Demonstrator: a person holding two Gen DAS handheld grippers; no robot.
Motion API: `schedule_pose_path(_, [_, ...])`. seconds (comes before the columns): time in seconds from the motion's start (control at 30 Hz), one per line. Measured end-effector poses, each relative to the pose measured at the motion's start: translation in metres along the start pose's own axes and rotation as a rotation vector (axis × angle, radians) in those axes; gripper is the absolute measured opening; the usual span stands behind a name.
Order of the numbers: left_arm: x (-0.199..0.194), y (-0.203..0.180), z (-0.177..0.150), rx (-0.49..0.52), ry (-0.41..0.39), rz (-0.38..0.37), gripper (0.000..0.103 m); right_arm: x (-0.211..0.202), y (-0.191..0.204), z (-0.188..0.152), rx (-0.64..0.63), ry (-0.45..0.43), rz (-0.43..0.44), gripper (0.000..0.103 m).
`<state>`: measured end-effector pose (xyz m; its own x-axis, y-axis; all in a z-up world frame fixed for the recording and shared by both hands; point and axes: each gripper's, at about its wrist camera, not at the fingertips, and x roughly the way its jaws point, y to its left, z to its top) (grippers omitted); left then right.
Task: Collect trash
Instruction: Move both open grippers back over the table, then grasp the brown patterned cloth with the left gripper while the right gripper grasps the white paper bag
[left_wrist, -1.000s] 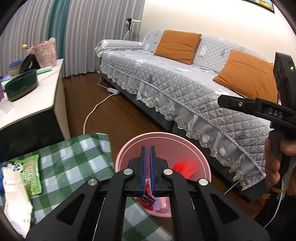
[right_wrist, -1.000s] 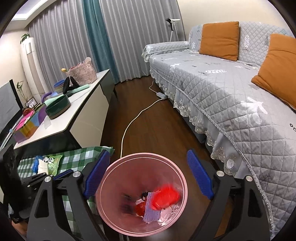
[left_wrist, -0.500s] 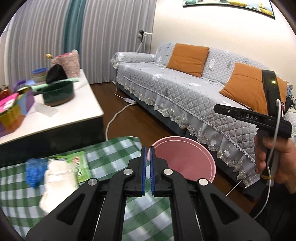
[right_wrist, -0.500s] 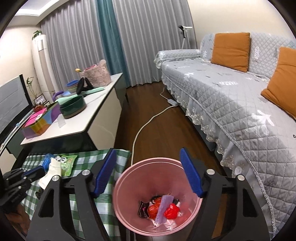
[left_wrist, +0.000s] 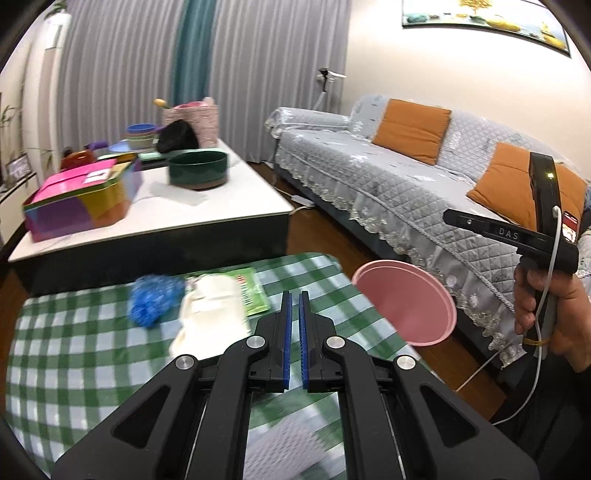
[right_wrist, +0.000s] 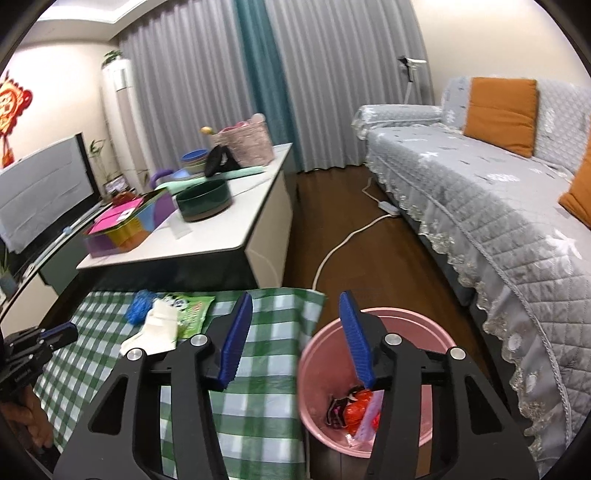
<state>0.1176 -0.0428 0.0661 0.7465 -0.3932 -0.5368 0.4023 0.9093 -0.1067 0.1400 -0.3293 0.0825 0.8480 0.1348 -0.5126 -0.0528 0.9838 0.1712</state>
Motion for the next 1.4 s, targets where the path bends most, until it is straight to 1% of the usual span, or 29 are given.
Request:
schedule_pose_path(0.1, [-0.008, 0.014, -0.011, -0.024, -0.004, 0.03, 0.004, 0.004, 0.011, -0.004, -0.022, 0.01, 0.017, 0.048])
schedule_pose_path(0.27, [-0.012, 0.04, -0.027, -0.079, 0.013, 0.078, 0.004, 0.014, 0.028, -0.007, -0.052, 0.029, 0.044, 0.044])
schedule_pose_path(0.43, [-0.016, 0.065, -0.04, -0.124, 0.021, 0.136, 0.004, 0.017, 0.045, -0.007, -0.078, 0.03, 0.08, 0.041])
schedule_pose_path(0.57, [-0.016, 0.09, -0.057, -0.205, 0.054, 0.182, 0.004, 0.024, 0.062, -0.01, -0.108, 0.046, 0.113, 0.041])
schedule_pose_path(0.63, [-0.015, 0.098, -0.064, -0.218, 0.074, 0.194, 0.004, 0.028, 0.072, -0.013, -0.131, 0.06, 0.13, 0.041])
schedule_pose_path(0.7, [-0.013, 0.101, -0.069, -0.226, 0.086, 0.194, 0.004, 0.033, 0.082, -0.017, -0.152, 0.08, 0.155, 0.041])
schedule_pose_path(0.83, [-0.009, 0.099, -0.075, -0.225, 0.103, 0.171, 0.004, 0.041, 0.102, -0.026, -0.197, 0.114, 0.189, 0.041])
schedule_pose_path(0.97, [0.004, 0.089, -0.075, -0.202, 0.113, 0.128, 0.004, 0.05, 0.12, -0.041, -0.262, 0.148, 0.205, 0.041])
schedule_pose_path(1.03, [0.014, 0.083, -0.075, -0.196, 0.125, 0.104, 0.011, 0.055, 0.125, -0.049, -0.28, 0.167, 0.212, 0.041])
schedule_pose_path(1.07, [0.019, 0.081, -0.075, -0.194, 0.131, 0.094, 0.025, 0.057, 0.127, -0.053, -0.288, 0.176, 0.212, 0.041])
schedule_pose_path(1.1, [0.023, 0.078, -0.075, -0.191, 0.135, 0.088, 0.034, 0.059, 0.128, -0.055, -0.292, 0.182, 0.212, 0.041])
schedule_pose_path(1.13, [0.029, 0.075, -0.076, -0.182, 0.14, 0.082, 0.035, 0.061, 0.128, -0.059, -0.295, 0.19, 0.211, 0.041])
schedule_pose_path(1.23, [0.043, 0.068, -0.077, -0.164, 0.162, 0.069, 0.036, 0.066, 0.129, -0.063, -0.292, 0.204, 0.215, 0.041])
schedule_pose_path(1.33, [0.056, 0.066, -0.08, -0.149, 0.193, 0.079, 0.036, 0.073, 0.131, -0.065, -0.282, 0.214, 0.232, 0.042])
schedule_pose_path(1.37, [0.058, 0.068, -0.081, -0.155, 0.203, 0.078, 0.032, 0.075, 0.133, -0.066, -0.28, 0.217, 0.238, 0.042])
schedule_pose_path(1.4, [0.06, 0.07, -0.082, -0.164, 0.209, 0.075, 0.017, 0.079, 0.135, -0.066, -0.277, 0.221, 0.246, 0.042])
